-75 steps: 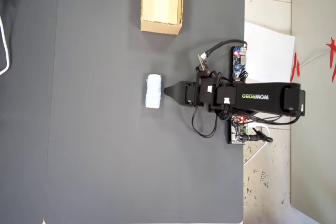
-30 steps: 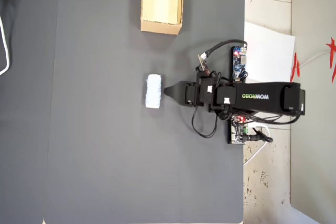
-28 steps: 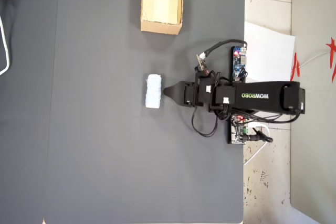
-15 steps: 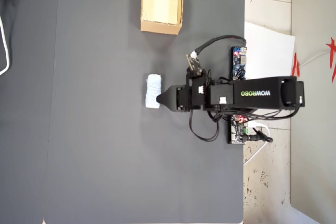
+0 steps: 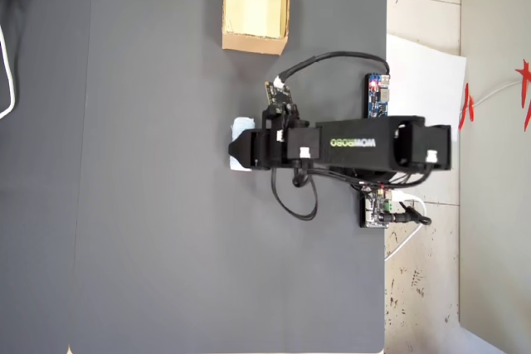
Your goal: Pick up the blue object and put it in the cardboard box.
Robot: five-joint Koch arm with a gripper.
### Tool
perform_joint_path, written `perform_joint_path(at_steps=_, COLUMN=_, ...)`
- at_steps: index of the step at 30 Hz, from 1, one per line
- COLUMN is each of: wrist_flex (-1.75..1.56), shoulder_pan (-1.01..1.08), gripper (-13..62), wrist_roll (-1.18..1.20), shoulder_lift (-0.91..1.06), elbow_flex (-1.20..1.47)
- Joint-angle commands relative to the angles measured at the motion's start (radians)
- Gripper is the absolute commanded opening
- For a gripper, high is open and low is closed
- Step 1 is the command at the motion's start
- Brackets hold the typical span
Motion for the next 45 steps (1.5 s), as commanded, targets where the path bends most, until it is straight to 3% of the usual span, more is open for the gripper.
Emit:
perform_joint_path(at_steps=1, wrist_flex=-0.026, shoulder_pan=0.005, gripper=33.7, wrist_roll=0.017, shoulder_lift=-0.025, elbow_flex=-0.08)
perform_joint_path(at_steps=6, wrist_flex=-0.06, shoulder_pan=0.009, gripper=30.0, wrist_roll=0.018, shoulder_lift=-0.103, elbow_flex=-0.063)
perform_joint_path(at_steps=14, wrist_flex=-0.29, shoulder_pan=0.0, gripper=14.1, wrist_roll=0.018, shoulder_lift=-0.089, elbow_flex=0.055)
perform_joint_path(at_steps=27, wrist_flex=-0.646, shoulder_pan=0.037, gripper=14.2, wrist_roll=0.005, shoulder_lift=0.121, elbow_flex=0.153)
perform_joint_path(at_steps=37, wrist_flex=-0.778, shoulder_pan=0.219, gripper=14.2, wrist_roll=-0.029, shoulder_lift=0.293, elbow_flex=0.156)
perform_joint_path(at_steps=45, wrist_flex=-0.816, shoulder_pan=0.463, gripper=14.2, wrist_roll=-0.132, shoulder_lift=0.295, elbow_flex=0.038)
